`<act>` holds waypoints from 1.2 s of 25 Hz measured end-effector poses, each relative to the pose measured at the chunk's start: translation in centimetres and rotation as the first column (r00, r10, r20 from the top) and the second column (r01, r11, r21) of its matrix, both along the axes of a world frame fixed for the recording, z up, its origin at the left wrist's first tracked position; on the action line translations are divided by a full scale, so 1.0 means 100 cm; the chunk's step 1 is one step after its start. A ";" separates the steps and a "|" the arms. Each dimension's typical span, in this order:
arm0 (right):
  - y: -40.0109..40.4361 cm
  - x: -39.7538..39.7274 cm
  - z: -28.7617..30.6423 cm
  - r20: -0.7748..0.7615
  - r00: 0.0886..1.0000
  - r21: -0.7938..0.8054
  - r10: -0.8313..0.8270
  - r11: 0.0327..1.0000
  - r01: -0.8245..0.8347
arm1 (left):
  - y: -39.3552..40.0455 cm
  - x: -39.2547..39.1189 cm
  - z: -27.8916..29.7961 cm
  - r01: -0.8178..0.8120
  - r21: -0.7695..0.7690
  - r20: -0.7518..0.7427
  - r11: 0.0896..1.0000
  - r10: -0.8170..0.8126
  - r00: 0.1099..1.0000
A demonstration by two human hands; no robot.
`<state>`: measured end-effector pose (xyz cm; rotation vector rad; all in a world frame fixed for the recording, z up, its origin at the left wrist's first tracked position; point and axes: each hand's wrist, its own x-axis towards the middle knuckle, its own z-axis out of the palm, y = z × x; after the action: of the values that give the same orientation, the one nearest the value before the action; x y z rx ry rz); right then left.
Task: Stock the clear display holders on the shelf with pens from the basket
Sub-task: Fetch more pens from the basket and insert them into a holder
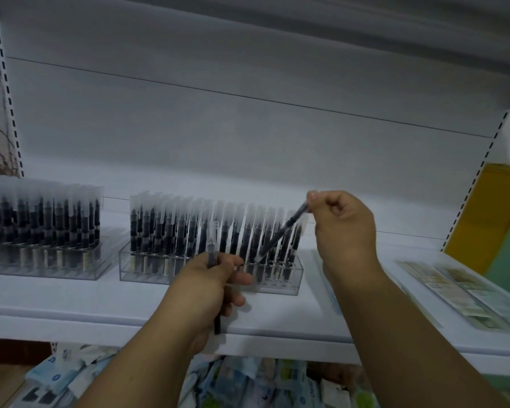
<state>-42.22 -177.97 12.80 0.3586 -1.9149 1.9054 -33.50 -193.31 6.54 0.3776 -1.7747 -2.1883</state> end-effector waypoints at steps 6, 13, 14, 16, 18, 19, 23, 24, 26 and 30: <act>-0.011 -0.006 -0.008 -0.192 0.977 0.257 -0.090 0.957 0.138 | 0.008 -0.009 -0.010 0.002 0.072 -0.029 0.997 0.000 1.000; -0.017 -0.015 -0.017 -0.102 0.995 0.612 -0.004 0.788 0.066 | 0.013 -0.007 -0.015 0.033 0.100 -0.048 0.994 -0.029 0.998; -0.018 -0.015 -0.020 -0.074 0.997 0.629 -0.025 0.774 0.066 | 0.014 -0.007 -0.015 0.046 0.105 -0.054 0.993 -0.041 0.998; -0.017 -0.009 -0.018 -0.106 0.987 0.623 -0.122 0.765 0.162 | 0.016 -0.005 -0.014 0.072 0.104 -0.063 0.992 -0.065 0.996; -0.013 0.003 -0.011 -0.096 0.991 0.570 -0.098 0.811 0.135 | 0.017 -0.006 -0.012 0.104 0.101 -0.065 0.989 -0.097 0.993; -0.013 0.008 -0.010 -0.020 1.000 0.541 0.021 0.841 -0.007 | 0.017 -0.008 -0.011 0.128 0.102 -0.064 0.987 -0.122 0.991; -0.012 0.020 -0.011 0.293 0.805 0.324 0.517 0.738 -0.592 | 0.021 -0.014 -0.006 0.290 0.082 -0.044 0.954 -0.287 0.957; -0.009 0.019 -0.010 0.293 0.792 0.287 0.536 0.741 -0.608 | 0.021 -0.014 -0.006 0.317 0.070 -0.041 0.946 -0.315 0.948; -0.004 0.017 -0.008 0.294 0.794 0.260 0.532 0.755 -0.602 | 0.022 -0.014 -0.007 0.344 0.053 -0.036 0.937 -0.343 0.939; -0.002 0.018 -0.010 0.276 0.771 0.211 0.574 0.746 -0.631 | 0.026 -0.013 -0.005 0.390 0.043 -0.055 0.920 -0.387 0.920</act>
<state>-40.45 -178.13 11.82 1.0411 -2.4388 2.0845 -34.75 -190.66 6.06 -0.0220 -1.9005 -2.4879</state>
